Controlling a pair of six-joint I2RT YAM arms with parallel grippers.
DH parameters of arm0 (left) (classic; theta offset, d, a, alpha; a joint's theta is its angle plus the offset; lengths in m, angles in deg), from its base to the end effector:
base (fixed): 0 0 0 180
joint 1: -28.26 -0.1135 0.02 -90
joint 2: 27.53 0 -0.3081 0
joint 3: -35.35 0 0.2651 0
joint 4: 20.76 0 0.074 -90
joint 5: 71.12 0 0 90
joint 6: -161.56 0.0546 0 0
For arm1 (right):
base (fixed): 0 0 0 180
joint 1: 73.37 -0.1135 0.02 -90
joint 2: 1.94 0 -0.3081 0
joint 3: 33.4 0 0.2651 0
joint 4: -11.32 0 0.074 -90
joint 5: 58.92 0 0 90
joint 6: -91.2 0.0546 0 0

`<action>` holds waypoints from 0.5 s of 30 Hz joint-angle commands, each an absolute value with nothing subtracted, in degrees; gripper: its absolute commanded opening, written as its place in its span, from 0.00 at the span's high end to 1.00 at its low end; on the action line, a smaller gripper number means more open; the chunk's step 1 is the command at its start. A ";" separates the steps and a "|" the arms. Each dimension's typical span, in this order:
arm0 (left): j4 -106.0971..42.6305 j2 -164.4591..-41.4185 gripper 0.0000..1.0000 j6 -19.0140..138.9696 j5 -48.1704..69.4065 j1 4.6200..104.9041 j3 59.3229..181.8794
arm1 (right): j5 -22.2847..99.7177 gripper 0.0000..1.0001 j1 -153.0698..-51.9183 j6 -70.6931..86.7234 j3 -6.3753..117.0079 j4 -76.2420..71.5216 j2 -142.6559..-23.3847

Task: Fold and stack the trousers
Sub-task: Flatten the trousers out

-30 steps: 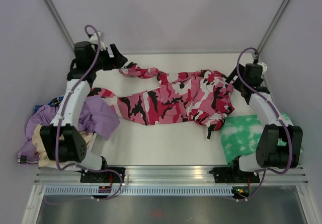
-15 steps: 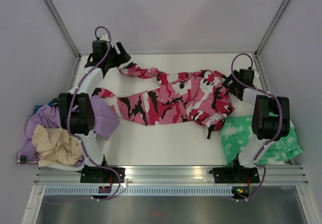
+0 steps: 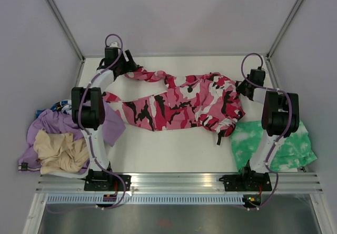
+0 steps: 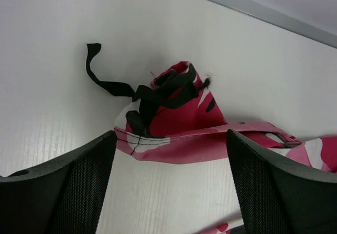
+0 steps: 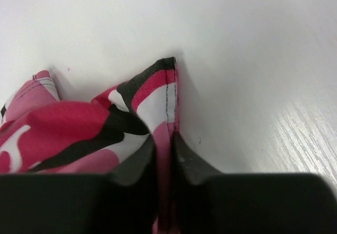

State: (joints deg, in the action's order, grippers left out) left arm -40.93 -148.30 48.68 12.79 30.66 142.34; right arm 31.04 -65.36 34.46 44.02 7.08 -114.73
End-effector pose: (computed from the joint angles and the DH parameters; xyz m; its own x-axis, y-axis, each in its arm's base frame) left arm 0.5408 -0.0285 0.2434 -0.5645 -0.3633 -0.7412 -0.0976 0.9210 -0.3771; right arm 0.4501 -0.0634 0.1621 -0.4512 0.6173 -0.6444 0.4632 0.7792 0.4221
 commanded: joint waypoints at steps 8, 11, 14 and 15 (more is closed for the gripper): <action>-43.58 -157.25 0.15 45.63 22.74 31.69 153.45 | 32.92 1.00 -65.37 31.17 48.24 9.04 -111.29; -47.45 -160.68 0.19 46.16 23.01 32.56 158.02 | 33.53 1.00 -65.37 29.68 49.03 9.31 -108.30; -48.60 -162.70 0.29 45.90 21.52 33.18 159.52 | 34.24 1.00 -65.37 28.19 50.43 9.40 -106.10; -48.86 -162.88 0.38 45.11 21.52 33.27 159.61 | 34.50 1.00 -65.37 27.92 51.48 9.05 -105.74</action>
